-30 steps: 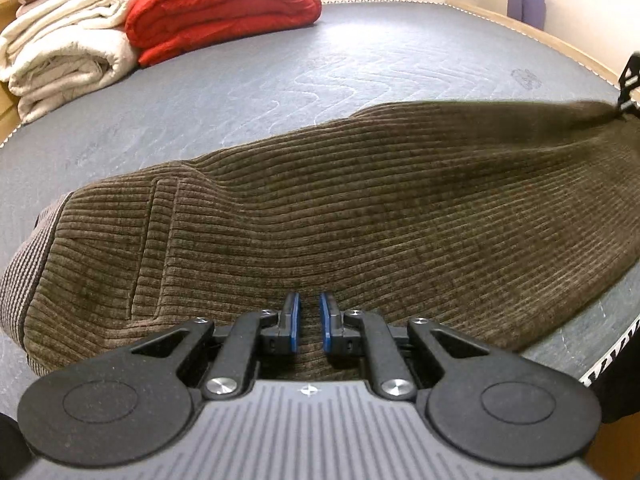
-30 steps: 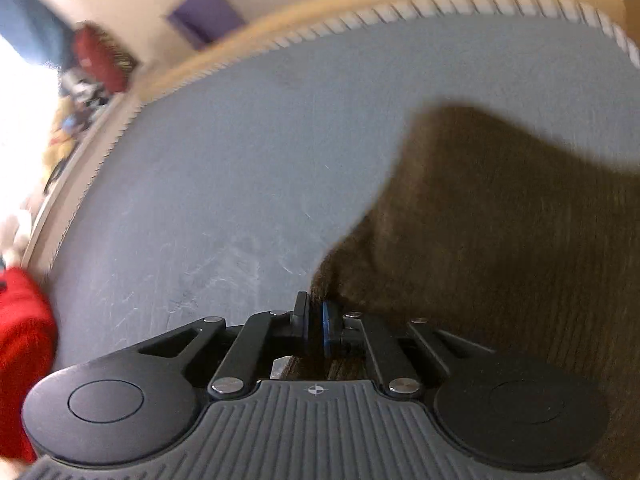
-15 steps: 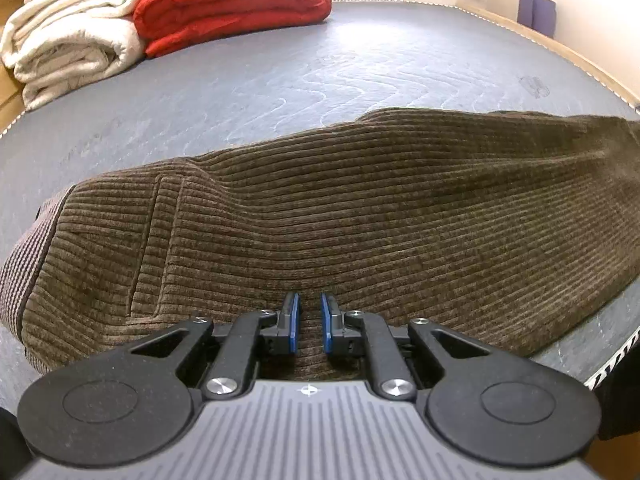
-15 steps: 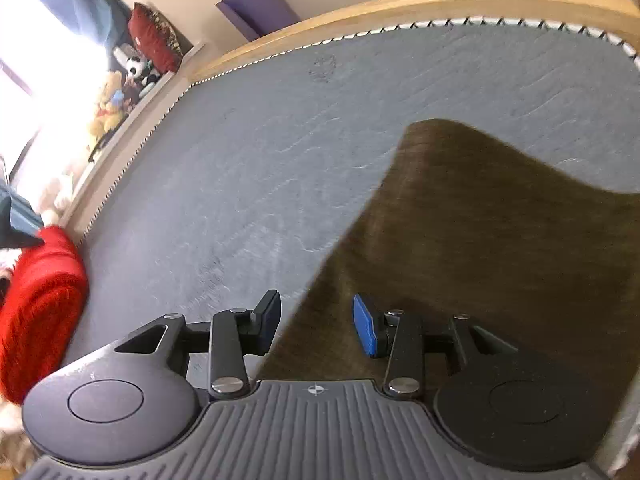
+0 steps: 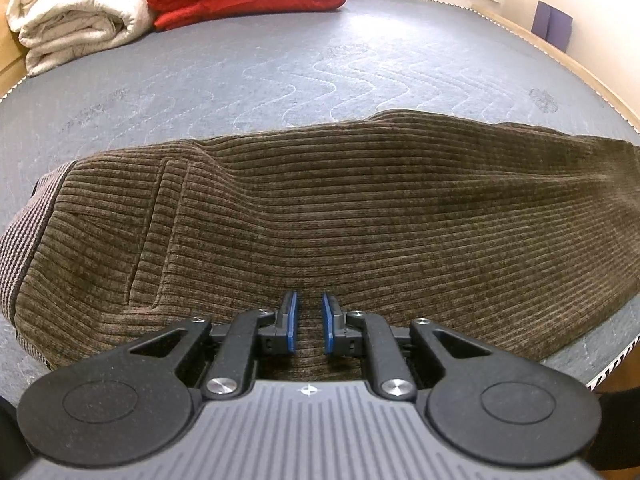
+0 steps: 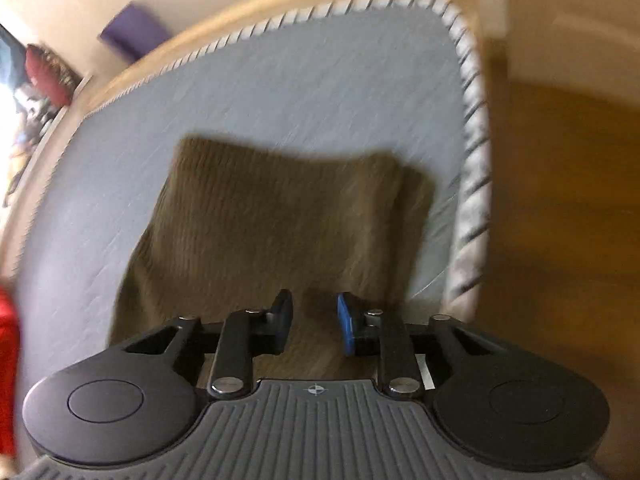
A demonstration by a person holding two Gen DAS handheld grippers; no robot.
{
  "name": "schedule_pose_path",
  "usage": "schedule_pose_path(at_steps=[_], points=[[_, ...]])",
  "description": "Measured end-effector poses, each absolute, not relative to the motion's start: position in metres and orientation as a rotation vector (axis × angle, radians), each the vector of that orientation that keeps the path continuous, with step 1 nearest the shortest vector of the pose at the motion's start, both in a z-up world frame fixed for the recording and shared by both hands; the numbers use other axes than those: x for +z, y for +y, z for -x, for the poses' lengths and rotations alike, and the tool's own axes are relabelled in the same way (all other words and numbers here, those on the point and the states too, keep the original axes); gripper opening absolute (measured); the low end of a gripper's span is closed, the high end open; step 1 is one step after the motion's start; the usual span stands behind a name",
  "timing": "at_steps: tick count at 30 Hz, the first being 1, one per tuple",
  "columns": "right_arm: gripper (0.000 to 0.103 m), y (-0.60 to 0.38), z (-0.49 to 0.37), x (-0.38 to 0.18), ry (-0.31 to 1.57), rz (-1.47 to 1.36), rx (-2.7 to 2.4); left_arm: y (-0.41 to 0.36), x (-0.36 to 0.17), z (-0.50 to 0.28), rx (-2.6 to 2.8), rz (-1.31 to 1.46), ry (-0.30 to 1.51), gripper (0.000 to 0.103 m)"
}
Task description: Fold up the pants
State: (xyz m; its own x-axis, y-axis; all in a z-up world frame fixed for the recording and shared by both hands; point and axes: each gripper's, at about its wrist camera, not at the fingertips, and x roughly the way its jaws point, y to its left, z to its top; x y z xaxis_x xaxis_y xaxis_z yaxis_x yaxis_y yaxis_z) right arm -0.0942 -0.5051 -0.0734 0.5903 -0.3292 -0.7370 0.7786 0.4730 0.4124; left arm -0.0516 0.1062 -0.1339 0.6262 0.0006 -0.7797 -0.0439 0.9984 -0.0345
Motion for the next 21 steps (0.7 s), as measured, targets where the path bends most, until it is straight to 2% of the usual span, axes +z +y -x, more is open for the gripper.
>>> schedule_pose_path(at_steps=[3,4,6,10,14,21], points=[[0.028,-0.505,0.104,-0.067,0.604,-0.783,-0.802,0.107,-0.134,0.051,0.027,0.057,0.897,0.015],[0.038,-0.504,0.108,-0.064,0.599,-0.748,-0.871,0.107,-0.134,0.05,0.027,0.058,0.897,0.015],[0.047,-0.507,0.118,-0.061,0.564,-0.764,-0.947,0.107,-0.134,0.05,0.027,0.056,0.897,0.015],[0.047,-0.52,0.118,-0.072,0.566,-0.871,-0.856,0.107,-0.135,0.05,0.028,0.054,0.896,0.016],[0.052,-0.525,0.104,-0.084,0.589,-0.914,-0.829,0.107,-0.136,0.051,0.026,0.047,0.892,0.016],[0.057,-0.531,0.091,-0.084,0.56,-0.891,-0.823,0.103,-0.138,0.053,0.025,0.017,0.883,0.016]])
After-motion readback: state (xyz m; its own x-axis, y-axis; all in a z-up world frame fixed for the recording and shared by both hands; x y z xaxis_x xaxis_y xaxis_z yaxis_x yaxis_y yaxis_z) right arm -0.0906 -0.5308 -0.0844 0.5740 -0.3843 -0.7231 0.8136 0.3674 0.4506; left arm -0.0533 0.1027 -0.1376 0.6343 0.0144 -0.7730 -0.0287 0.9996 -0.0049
